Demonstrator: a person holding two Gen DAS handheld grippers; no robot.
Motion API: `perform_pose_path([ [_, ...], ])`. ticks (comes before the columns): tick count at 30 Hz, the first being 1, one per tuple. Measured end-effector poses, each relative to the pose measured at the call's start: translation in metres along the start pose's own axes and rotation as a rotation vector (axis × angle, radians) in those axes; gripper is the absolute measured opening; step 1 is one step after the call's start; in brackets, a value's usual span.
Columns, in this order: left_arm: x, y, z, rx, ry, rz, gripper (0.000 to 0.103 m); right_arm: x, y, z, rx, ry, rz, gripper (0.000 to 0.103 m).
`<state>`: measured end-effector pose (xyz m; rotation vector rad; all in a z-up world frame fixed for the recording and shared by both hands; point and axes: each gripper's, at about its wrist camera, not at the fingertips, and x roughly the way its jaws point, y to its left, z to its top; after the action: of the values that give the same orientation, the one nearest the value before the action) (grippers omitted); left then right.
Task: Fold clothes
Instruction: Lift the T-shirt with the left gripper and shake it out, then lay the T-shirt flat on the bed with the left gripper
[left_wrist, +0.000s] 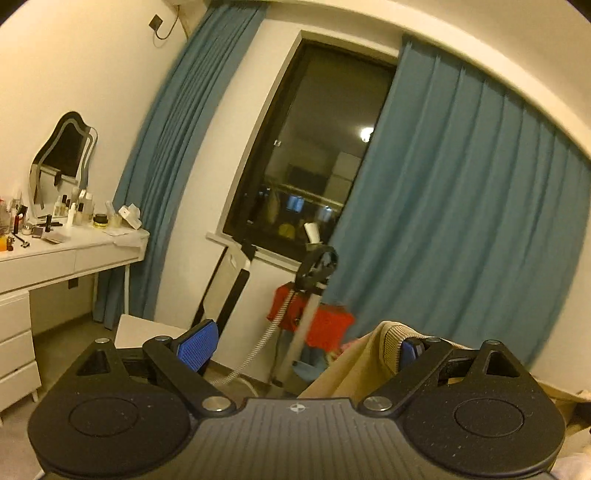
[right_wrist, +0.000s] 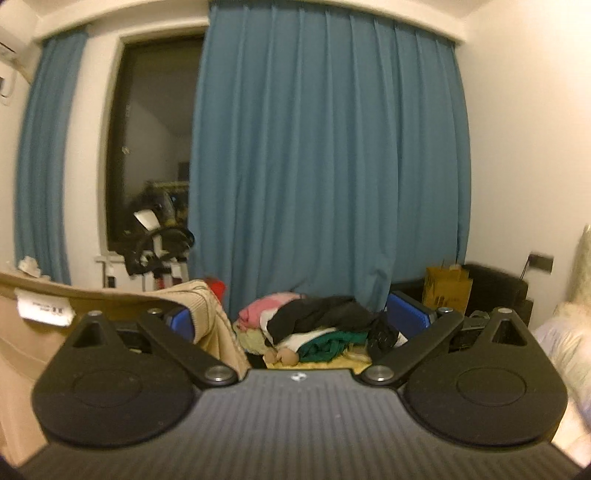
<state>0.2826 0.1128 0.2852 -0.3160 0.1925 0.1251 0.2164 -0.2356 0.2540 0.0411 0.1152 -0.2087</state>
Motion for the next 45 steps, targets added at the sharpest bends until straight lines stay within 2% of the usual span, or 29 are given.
perform_pose_path([
  [4,0.121,-0.006,-0.051,0.039,0.064,0.047,0.095,0.107,0.015,-0.061,-0.01,0.083,-0.014,0.103],
  [9,0.281,0.013,-0.15,0.07,0.245,0.093,0.095,0.234,0.029,-0.166,-0.039,0.203,-0.004,0.103],
  [12,0.357,0.03,-0.208,0.111,0.372,0.099,0.095,0.29,0.036,-0.223,-0.054,0.344,0.034,0.103],
  [16,0.417,0.045,-0.27,0.205,0.602,0.104,0.092,0.357,0.045,-0.294,-0.073,0.55,0.098,0.103],
  [19,0.435,0.049,-0.296,0.336,0.758,0.14,0.091,0.378,0.061,-0.315,-0.143,0.715,0.197,0.102],
  [21,0.425,0.052,-0.292,0.343,0.776,0.114,0.091,0.375,0.071,-0.31,-0.187,0.729,0.247,0.103],
  [25,0.392,0.055,-0.276,0.315,0.802,0.032,0.098,0.345,0.09,-0.285,-0.193,0.703,0.322,0.103],
  [27,0.362,0.054,-0.262,0.299,0.771,0.009,0.098,0.325,0.094,-0.273,-0.187,0.665,0.335,0.103],
  [31,0.273,0.053,-0.237,0.25,0.67,-0.023,0.099,0.259,0.087,-0.25,-0.123,0.551,0.333,0.103],
  [34,0.196,0.062,-0.227,0.177,0.598,-0.035,0.099,0.194,0.073,-0.24,-0.057,0.493,0.33,0.103],
  [42,-0.008,0.096,-0.226,0.007,0.493,-0.056,0.099,0.014,0.021,-0.225,0.099,0.393,0.328,0.103],
  [45,-0.058,0.115,-0.218,-0.111,0.483,-0.056,0.096,-0.034,0.01,-0.217,0.135,0.383,0.318,0.103],
])
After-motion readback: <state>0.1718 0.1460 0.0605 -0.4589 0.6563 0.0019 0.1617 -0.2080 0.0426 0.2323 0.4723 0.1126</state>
